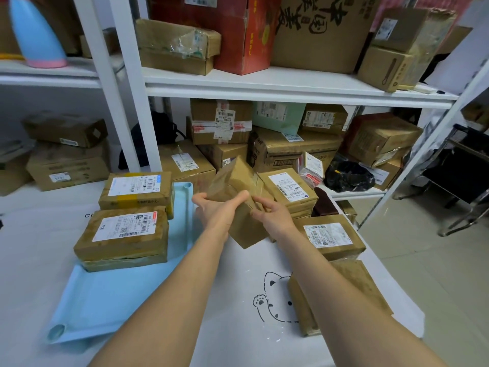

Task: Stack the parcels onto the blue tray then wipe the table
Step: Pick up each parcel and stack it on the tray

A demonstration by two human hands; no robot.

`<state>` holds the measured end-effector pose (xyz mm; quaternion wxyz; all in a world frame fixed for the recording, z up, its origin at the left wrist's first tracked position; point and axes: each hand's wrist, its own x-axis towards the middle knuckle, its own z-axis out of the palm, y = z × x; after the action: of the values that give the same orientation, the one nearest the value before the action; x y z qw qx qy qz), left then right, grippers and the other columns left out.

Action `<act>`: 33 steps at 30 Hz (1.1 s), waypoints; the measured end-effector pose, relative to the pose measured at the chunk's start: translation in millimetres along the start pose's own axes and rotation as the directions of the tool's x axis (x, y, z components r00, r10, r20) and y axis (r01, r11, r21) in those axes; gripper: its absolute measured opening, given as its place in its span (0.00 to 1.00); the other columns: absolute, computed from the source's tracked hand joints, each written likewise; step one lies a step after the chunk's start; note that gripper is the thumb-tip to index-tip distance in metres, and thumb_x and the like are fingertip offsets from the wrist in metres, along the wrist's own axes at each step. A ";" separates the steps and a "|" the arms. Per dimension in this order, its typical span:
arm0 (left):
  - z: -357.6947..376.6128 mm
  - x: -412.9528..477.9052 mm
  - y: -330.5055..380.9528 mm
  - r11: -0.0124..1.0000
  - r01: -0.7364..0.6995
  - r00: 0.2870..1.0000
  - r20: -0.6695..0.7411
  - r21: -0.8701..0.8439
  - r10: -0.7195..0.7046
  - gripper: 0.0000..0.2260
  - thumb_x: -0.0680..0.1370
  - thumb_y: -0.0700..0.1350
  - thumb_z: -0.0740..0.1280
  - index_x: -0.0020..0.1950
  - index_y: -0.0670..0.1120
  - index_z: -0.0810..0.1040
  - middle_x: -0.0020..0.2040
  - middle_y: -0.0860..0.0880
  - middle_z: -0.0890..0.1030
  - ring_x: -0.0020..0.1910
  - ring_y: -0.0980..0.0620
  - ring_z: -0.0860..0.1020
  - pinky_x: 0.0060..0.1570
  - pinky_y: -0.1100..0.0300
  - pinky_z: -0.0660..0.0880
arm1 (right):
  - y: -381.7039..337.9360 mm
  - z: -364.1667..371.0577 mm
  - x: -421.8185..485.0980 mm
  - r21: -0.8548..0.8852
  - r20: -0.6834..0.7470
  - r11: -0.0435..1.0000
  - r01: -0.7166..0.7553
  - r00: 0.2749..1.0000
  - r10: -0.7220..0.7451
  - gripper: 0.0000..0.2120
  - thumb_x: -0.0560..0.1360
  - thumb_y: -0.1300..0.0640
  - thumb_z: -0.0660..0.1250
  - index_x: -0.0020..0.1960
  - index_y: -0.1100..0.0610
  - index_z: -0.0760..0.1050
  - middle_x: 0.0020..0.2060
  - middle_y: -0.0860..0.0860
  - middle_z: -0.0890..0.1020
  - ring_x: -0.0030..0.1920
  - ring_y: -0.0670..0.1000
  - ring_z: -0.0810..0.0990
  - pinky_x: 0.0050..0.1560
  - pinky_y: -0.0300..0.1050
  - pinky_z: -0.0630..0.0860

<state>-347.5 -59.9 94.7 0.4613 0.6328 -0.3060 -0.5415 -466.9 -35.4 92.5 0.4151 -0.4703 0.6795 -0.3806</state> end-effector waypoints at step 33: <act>-8.8 -0.5 8.9 0.991 0.129 0.956 0.269 -0.033 -0.115 0.22 0.82 0.55 0.53 0.67 0.44 0.73 0.67 0.45 0.74 0.63 0.44 0.73 0.63 0.39 0.68 | 12.5 -20.5 -3.0 0.344 0.066 0.936 -0.069 0.997 0.049 0.25 0.72 0.57 0.73 0.66 0.48 0.70 0.54 0.46 0.80 0.52 0.46 0.78 0.46 0.44 0.76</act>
<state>-338.1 -60.7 103.0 0.3973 0.5602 -0.3121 -0.6565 -489.2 -26.6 89.3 0.5216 -0.3801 0.6037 -0.4679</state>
